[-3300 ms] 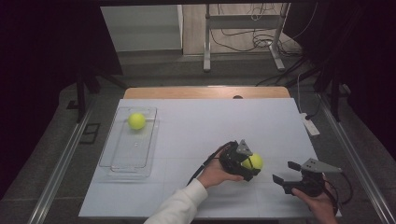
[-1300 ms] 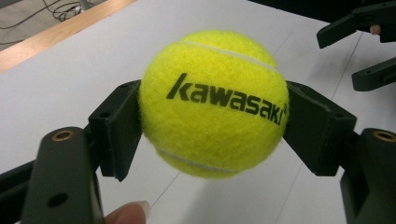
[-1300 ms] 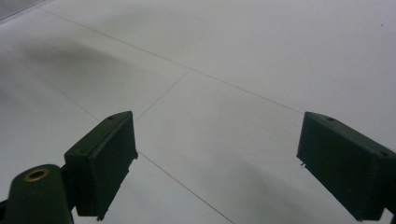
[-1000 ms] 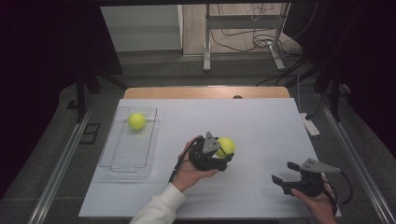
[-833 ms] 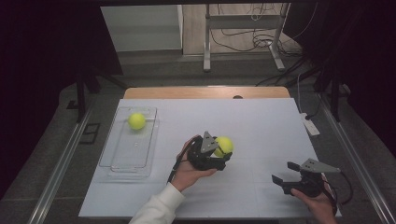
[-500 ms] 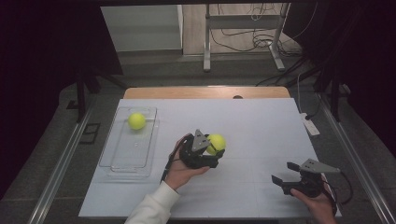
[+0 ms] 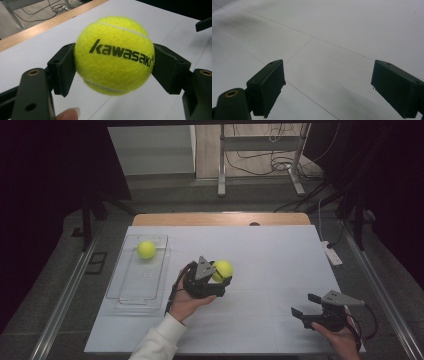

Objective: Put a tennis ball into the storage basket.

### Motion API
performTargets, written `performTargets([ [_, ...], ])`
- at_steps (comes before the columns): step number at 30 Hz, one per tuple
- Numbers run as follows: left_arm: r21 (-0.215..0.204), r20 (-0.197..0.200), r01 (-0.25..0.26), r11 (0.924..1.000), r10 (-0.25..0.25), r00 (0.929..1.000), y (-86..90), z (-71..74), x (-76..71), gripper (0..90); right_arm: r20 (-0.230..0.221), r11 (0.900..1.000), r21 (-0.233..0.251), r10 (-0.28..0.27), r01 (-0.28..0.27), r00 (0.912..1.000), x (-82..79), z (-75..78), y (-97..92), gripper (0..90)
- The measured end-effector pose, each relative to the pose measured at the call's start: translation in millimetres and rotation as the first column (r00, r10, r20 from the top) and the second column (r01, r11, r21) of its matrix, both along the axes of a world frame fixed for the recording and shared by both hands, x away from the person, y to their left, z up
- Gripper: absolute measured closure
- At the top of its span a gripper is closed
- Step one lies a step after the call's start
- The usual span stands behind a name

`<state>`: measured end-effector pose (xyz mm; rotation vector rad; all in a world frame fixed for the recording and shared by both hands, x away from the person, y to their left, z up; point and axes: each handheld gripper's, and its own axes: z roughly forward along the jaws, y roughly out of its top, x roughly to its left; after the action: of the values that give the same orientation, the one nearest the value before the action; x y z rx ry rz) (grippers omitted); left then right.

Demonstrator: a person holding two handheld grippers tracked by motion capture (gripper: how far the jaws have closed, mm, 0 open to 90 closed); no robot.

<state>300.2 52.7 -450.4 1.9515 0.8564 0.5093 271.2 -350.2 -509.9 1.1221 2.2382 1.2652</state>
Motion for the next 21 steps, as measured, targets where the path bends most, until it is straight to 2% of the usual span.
performTargets([
  [21, -0.046, 0.028, -0.061, 0.9971, 0.062, 0.9977, 21.4, 14.3, -0.4, 26.3, 0.0, 1.0, -0.003, 0.001, -0.001, 1.0, 0.0, -0.1, 0.0, 11.9],
])
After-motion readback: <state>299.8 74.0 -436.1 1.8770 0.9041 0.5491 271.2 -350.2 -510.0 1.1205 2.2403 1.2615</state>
